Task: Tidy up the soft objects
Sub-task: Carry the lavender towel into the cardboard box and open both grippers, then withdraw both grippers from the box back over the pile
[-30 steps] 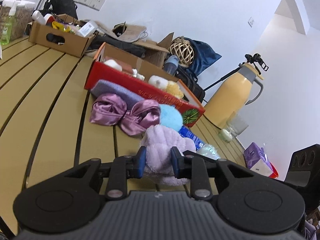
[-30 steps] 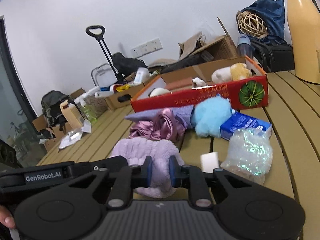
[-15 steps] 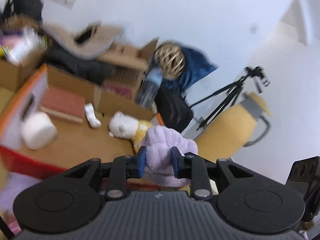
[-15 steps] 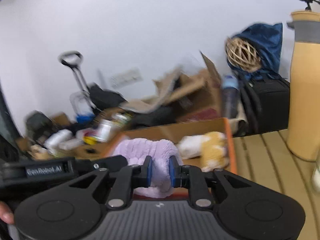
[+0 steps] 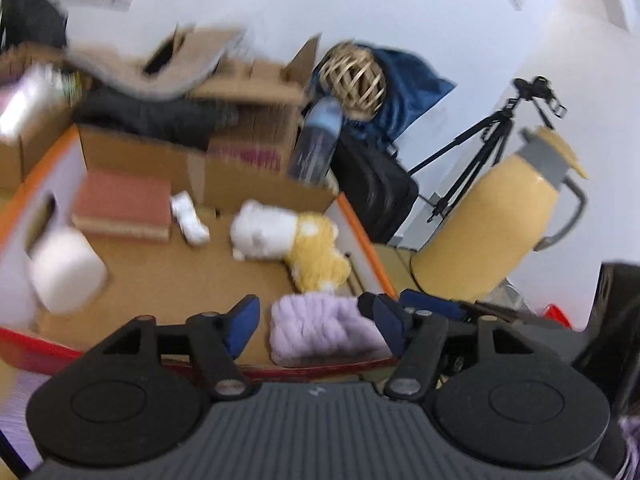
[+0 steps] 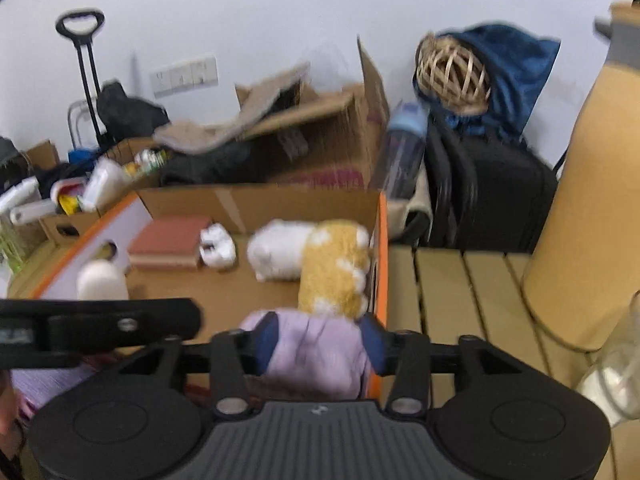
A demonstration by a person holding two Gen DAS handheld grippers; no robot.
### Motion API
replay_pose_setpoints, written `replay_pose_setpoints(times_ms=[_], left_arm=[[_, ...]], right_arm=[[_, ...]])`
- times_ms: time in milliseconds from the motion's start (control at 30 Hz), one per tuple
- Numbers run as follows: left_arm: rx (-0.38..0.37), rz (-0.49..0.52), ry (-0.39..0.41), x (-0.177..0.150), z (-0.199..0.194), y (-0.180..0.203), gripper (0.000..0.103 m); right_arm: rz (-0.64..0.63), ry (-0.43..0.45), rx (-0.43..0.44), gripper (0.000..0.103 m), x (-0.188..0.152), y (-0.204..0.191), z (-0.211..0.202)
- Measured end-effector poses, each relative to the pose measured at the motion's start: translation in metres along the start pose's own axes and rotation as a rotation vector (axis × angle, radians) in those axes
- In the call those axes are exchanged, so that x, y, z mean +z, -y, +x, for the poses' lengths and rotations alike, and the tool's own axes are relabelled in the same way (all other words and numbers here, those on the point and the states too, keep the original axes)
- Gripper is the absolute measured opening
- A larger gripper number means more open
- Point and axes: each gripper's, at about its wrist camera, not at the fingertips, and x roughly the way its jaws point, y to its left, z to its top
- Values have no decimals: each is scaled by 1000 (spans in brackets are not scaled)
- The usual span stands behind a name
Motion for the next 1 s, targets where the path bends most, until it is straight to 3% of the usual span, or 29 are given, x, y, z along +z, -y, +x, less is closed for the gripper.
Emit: replay_pose_setpoints(times_ms=[267, 367, 533, 867, 1000], left_arm=[[87, 197, 138, -1, -120, 27, 83], [140, 197, 171, -4, -158, 30, 84], [162, 212, 220, -14, -208, 44, 85], [176, 280, 305, -75, -297, 64, 88], [172, 285, 348, -116, -335, 63, 95]], right_arm=[[-59, 136, 22, 57, 15, -17, -111], [-84, 174, 33, 58, 12, -26, -151], [-109, 226, 57, 60, 4, -47, -203], [-175, 299, 113, 67, -46, -86, -294], [-187, 331, 149, 72, -84, -96, -331]])
